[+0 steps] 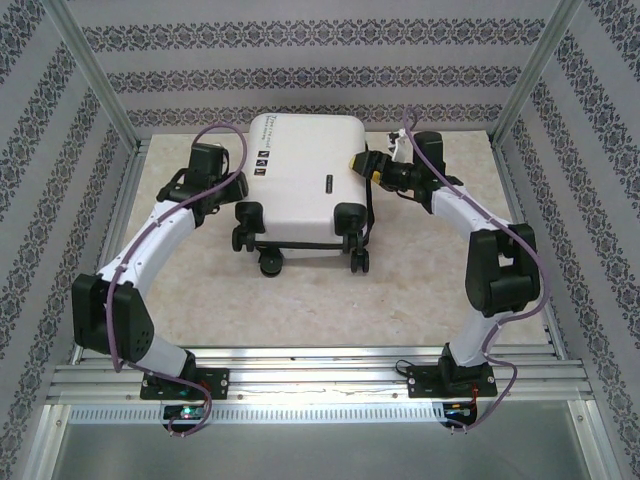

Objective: Pack the luggage

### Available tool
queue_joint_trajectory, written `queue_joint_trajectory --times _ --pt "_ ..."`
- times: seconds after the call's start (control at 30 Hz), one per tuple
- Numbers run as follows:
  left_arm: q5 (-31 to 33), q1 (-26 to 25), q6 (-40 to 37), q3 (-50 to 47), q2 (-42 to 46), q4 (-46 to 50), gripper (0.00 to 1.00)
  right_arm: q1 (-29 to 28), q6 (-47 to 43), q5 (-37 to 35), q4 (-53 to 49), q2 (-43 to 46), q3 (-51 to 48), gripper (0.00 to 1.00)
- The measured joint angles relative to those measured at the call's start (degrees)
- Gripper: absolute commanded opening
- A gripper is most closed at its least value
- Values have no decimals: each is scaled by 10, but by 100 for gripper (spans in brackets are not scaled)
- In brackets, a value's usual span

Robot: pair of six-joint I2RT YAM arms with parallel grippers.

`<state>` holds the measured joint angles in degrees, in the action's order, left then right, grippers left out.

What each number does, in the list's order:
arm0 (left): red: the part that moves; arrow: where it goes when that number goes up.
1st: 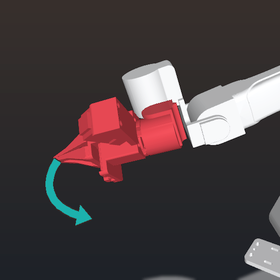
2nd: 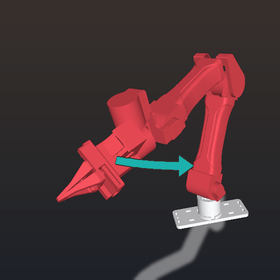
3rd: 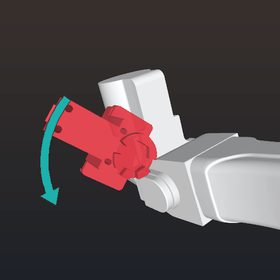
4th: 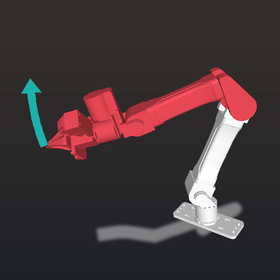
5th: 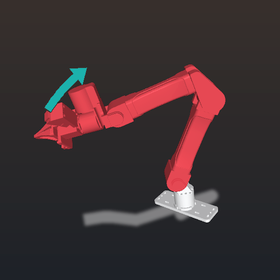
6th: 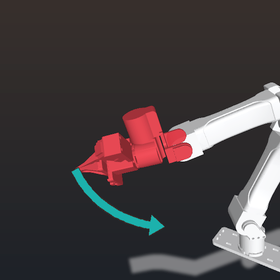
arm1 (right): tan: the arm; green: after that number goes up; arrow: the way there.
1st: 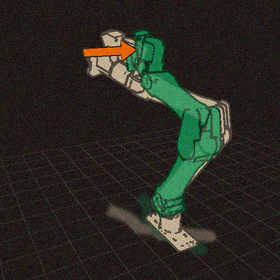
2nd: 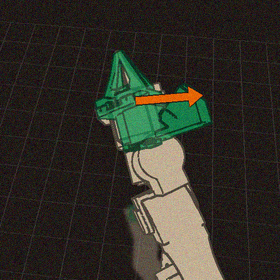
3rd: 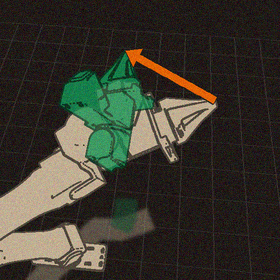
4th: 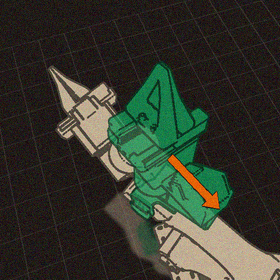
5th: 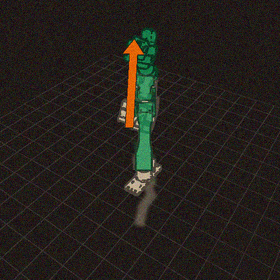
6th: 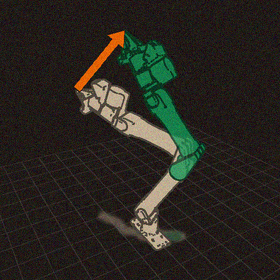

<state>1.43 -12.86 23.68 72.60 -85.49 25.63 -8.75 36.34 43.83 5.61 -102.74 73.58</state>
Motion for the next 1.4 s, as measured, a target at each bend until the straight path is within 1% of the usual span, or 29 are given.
queue_joint_trajectory --times 0.13,0.2,0.23,0.37,0.53,0.63,0.73,0.83,0.93,1.03,1.17,1.27,1.33,1.4 --pt "-5 -30 11 -16 17 -21 56 0 0 -1 -1 -24 28 80" --pt "-25 -50 20 -23 20 -34 56 0 0 3 -2 -37 44 80" --pt "-20 -60 22 -26 20 -39 56 -1 0 5 -3 -44 52 80" --pt "-10 -72 38 -40 26 -56 56 -1 -1 6 -11 -69 85 79" --pt "16 -107 60 -57 35 -77 56 -1 -5 1 -11 -96 121 79" --pt "25 -131 78 -65 38 -88 56 -1 -8 -10 -12 -114 148 79" --pt "40 -167 95 -66 33 -96 56 3 -19 -17 -16 -138 183 78" --pt "61 -201 106 -65 23 -104 56 12 -32 -18 -24 -140 199 78" --pt "78 -235 111 -52 12 -97 56 20 -48 -20 -33 -140 212 78" --pt "76 -261 110 -34 7 -86 58 33 -53 -17 -37 -140 222 78" --pt "42 -285 92 -8 -3 -67 64 55 -52 5 -51 -140 230 79" --pt "7 -300 65 31 -16 -59 67 66 -51 30 -71 -134 229 79" --pt "-4 -303 41 70 -25 -55 69 70 -51 43 -84 -120 219 81" --pt "-8 -294 24 106 -29 -46 71 76 -52 52 -90 -102 204 82"
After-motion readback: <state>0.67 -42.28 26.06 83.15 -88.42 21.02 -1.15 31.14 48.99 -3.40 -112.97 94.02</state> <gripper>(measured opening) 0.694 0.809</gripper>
